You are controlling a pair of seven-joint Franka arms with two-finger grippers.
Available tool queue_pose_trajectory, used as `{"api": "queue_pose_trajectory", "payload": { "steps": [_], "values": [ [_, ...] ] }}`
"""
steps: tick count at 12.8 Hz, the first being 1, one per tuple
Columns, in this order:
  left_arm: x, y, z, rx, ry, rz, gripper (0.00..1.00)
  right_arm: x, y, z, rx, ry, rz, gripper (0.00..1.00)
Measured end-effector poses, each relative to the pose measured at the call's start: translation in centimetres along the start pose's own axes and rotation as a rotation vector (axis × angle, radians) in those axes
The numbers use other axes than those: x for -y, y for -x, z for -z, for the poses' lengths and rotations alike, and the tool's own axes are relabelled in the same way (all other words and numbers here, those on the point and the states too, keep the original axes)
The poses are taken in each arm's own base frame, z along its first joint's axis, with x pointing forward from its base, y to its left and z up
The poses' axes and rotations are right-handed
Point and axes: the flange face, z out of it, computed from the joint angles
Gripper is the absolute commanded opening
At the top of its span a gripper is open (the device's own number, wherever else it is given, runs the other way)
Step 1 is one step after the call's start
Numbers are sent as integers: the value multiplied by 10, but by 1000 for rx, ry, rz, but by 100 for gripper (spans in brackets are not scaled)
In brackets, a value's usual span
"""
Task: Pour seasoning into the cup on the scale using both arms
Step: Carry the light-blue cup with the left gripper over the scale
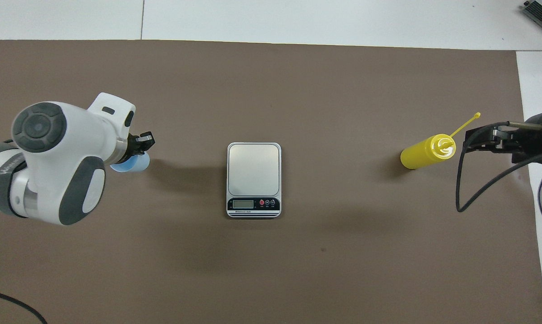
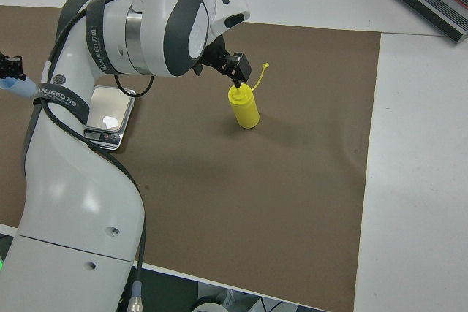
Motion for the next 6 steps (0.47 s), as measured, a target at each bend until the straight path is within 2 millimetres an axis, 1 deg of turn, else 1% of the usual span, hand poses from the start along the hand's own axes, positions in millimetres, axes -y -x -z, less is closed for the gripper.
{"api": "queue_pose_trajectory", "payload": {
  "steps": [1,3,6],
  "values": [
    [-20,15,5,-5,-11,13,0,0,0,0,0,0,0,100],
    [-48,35,16,-13,-15,19,0,0,0,0,0,0,0,100],
    [-76,48,34,-10,-5,35,0,0,0,0,0,0,0,100]
  ]
}}
